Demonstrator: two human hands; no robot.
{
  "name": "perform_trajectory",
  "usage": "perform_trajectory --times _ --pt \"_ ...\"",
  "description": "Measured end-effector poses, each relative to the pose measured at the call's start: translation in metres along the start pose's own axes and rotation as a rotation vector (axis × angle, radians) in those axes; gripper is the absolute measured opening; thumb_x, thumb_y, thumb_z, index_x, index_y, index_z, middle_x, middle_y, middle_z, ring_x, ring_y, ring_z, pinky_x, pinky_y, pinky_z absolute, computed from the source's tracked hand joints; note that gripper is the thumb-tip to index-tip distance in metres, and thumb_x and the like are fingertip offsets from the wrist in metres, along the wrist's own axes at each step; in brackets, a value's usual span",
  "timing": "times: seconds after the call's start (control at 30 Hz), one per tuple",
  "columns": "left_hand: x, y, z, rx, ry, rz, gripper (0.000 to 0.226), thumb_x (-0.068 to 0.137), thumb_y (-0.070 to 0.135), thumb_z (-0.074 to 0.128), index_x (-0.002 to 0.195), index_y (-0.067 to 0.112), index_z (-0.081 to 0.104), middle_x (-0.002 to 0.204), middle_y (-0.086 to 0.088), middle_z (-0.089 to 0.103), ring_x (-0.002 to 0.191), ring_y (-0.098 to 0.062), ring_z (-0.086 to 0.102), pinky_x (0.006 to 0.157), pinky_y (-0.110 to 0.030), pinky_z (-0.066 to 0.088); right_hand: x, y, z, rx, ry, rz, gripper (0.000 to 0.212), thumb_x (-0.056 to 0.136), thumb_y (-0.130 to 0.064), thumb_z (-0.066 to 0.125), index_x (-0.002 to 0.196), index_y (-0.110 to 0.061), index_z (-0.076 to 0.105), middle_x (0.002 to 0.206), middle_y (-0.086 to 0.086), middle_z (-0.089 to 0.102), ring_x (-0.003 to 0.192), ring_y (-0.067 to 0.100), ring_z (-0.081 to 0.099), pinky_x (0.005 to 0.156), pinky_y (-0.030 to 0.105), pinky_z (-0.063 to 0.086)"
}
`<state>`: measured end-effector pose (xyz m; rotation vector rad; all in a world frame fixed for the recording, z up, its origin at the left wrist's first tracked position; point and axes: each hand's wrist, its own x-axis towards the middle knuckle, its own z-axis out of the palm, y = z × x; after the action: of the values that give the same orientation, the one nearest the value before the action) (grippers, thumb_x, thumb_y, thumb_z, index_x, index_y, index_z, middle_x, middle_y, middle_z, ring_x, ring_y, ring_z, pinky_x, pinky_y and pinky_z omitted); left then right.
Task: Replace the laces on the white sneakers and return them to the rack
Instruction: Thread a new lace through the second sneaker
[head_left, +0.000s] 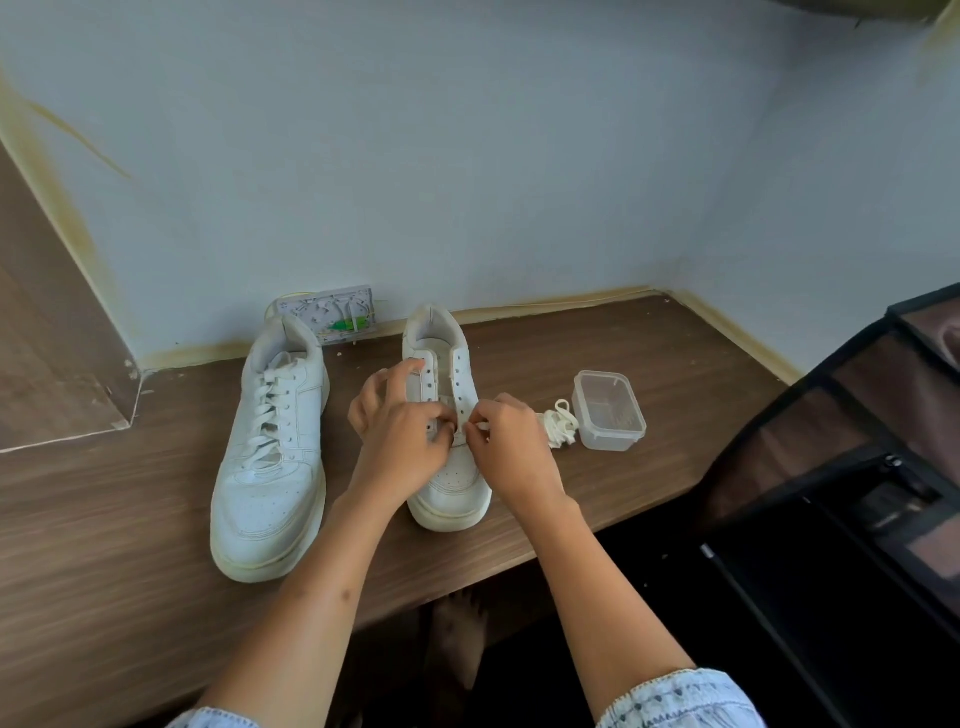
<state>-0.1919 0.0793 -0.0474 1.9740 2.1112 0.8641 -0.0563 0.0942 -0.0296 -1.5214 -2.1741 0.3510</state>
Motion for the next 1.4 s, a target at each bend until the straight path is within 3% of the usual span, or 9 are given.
perform_trajectory --times 0.23,0.33,0.53,0.73,0.9,1.07,1.13,1.27,1.4 --pt "0.000 -0.002 -0.002 0.083 -0.086 0.049 0.017 0.091 0.043 0.060 0.100 0.038 0.072 0.156 0.004 0.018 0.141 -0.030 0.016 0.113 -0.054 0.017 -0.001 0.000 -0.005 0.084 0.044 0.166 0.016 0.082 -0.029 0.076 0.098 -0.029 0.072 0.108 -0.004 0.053 0.101 0.020 0.056 0.093 0.041 0.044" --pt "0.000 0.001 -0.008 -0.027 -0.107 0.040 0.011 0.090 0.035 0.063 0.092 0.030 0.073 0.155 0.006 0.018 0.134 -0.024 0.033 0.090 -0.042 0.045 -0.004 -0.002 -0.004 0.075 -0.011 0.273 0.046 0.079 -0.041 0.077 0.118 -0.029 0.056 0.122 -0.003 0.047 0.112 0.023 0.048 0.100 0.039 0.036" --pt "-0.002 -0.003 -0.014 -0.109 -0.114 0.090 0.010 0.091 0.027 0.062 0.084 0.025 0.069 0.155 0.016 0.013 0.126 -0.014 0.047 0.072 -0.034 0.050 -0.005 -0.005 -0.007 0.042 -0.031 0.307 0.063 0.075 -0.051 0.077 0.126 -0.030 0.046 0.131 -0.001 0.040 0.120 0.027 0.039 0.101 0.040 0.028" --pt "-0.004 -0.006 -0.012 -0.086 -0.073 0.125 0.014 0.093 0.026 0.060 0.087 0.018 0.069 0.159 0.015 0.000 0.103 -0.019 0.063 0.066 -0.035 0.053 -0.005 -0.005 -0.006 0.016 -0.037 0.314 0.066 0.075 -0.053 0.077 0.128 -0.032 0.044 0.132 -0.001 0.038 0.122 0.028 0.037 0.103 0.041 0.028" --pt "-0.004 -0.010 -0.006 -0.036 -0.070 0.205 0.018 0.098 0.029 0.048 0.089 0.015 0.056 0.160 0.011 -0.018 0.057 -0.009 0.056 0.051 -0.031 0.046 -0.005 -0.004 -0.007 0.017 -0.016 0.311 0.064 0.075 -0.052 0.076 0.128 -0.033 0.045 0.130 -0.003 0.038 0.123 0.026 0.035 0.103 0.040 0.027" --pt "0.000 -0.018 -0.017 -0.201 -0.034 0.146 0.027 0.100 0.034 0.031 0.102 0.012 0.046 0.162 0.002 -0.005 0.071 -0.023 0.063 0.052 -0.034 0.045 -0.004 0.000 -0.006 -0.028 0.007 0.305 0.063 0.075 -0.050 0.077 0.128 -0.034 0.047 0.130 -0.004 0.039 0.122 0.024 0.035 0.103 0.041 0.028" --pt "0.000 -0.019 -0.019 -0.248 -0.044 0.127 0.025 0.100 0.035 0.030 0.102 0.015 0.046 0.162 0.003 -0.003 0.097 -0.024 0.060 0.063 -0.042 0.050 -0.002 0.000 -0.005 -0.011 0.030 0.244 0.059 0.076 -0.043 0.079 0.127 -0.034 0.050 0.128 -0.007 0.040 0.118 0.021 0.037 0.103 0.039 0.030" --pt "0.000 -0.019 -0.018 -0.284 -0.025 0.143 0.030 0.098 0.037 0.029 0.102 0.014 0.047 0.162 0.000 0.006 0.120 -0.020 0.043 0.076 -0.047 0.052 0.000 -0.006 0.005 0.385 0.002 0.051 0.034 0.083 -0.021 0.076 0.115 -0.025 0.066 0.117 -0.010 0.055 0.096 0.012 0.059 0.085 0.026 0.050" --pt "0.001 -0.022 -0.016 -0.290 -0.012 0.152 0.034 0.097 0.039 0.027 0.104 0.013 0.048 0.160 -0.001 0.011 0.118 -0.014 0.038 0.080 -0.049 0.052 0.002 -0.010 0.007 0.626 0.066 0.107 0.007 0.087 -0.021 0.073 0.094 -0.022 0.073 0.097 -0.010 0.069 0.078 0.001 0.062 0.067 0.009 0.044"
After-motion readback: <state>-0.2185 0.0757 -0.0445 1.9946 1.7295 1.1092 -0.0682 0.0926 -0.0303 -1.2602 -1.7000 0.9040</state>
